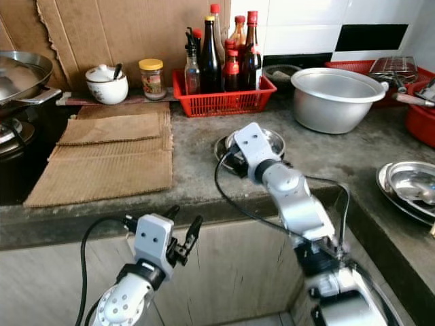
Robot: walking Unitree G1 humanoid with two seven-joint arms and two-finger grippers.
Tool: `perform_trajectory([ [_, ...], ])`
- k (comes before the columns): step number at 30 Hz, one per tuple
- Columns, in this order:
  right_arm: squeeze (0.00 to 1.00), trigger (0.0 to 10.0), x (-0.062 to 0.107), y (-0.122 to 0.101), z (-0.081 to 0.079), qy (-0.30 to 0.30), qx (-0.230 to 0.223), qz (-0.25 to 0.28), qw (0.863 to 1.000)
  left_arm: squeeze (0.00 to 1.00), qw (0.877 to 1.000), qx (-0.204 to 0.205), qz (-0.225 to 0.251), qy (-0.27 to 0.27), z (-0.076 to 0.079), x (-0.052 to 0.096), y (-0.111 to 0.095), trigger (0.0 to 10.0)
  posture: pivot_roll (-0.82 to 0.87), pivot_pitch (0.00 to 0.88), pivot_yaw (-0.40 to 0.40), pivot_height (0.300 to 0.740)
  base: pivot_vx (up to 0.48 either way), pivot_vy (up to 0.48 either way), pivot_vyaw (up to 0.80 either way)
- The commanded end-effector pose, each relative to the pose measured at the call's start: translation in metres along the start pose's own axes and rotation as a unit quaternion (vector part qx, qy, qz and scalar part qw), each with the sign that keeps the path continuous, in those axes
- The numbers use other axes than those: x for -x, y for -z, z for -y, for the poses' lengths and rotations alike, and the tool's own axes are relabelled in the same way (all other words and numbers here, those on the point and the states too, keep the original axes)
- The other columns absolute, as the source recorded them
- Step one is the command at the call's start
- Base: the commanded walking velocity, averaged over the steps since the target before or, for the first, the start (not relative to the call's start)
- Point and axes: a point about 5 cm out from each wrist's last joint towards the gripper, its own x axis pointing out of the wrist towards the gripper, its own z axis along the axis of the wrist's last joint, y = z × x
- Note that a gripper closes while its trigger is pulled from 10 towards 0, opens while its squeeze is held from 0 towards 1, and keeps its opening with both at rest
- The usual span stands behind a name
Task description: Kitchen organization
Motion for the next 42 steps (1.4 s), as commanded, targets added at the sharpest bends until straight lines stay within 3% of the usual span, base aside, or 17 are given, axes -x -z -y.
perform_trajectory([
  [1, 0.0, 10.0, -0.004, -0.004, 0.005, -0.004, 0.015, -0.012, 1.0, 0.0, 1.0, -0.003, 0.002, -0.008, 0.0, 0.0, -0.002, 10.0, 0.05, 0.017, -0.066, 0.74, 0.0, 0.0, 0.0],
  [14, 0.0, 10.0, -0.017, -0.013, 0.017, -0.041, 0.037, -0.051, 0.997, 0.0, 1.0, -0.001, 0.003, -0.009, 0.001, -0.001, -0.003, 10.0, 0.05, 0.024, -0.077, 0.74, 0.0, 0.0, 0.0],
  [23, 0.0, 10.0, -0.019, -0.003, 0.02, -0.057, 0.044, -0.122, 0.99, 0.0, 1.0, -0.001, 0.003, -0.009, 0.001, -0.001, -0.003, 10.0, 0.04, 0.026, -0.075, 0.74, 0.0, 0.0, 0.0],
  [30, 0.0, 10.0, -0.024, -0.014, 0.022, -0.058, 0.04, -0.118, 0.99, 0.0, 1.0, -0.002, 0.002, -0.009, 0.001, -0.002, -0.002, 10.0, 0.04, 0.025, -0.074, 0.74, 0.0, 0.0, 0.0],
  [42, 0.0, 10.0, -0.03, -0.015, 0.014, -0.064, 0.067, -0.184, 0.979, 0.0, 1.0, 0.002, 0.003, -0.01, 0.001, -0.002, -0.003, 10.0, 0.04, 0.026, -0.079, 0.74, 0.0, 0.0, 0.0],
])
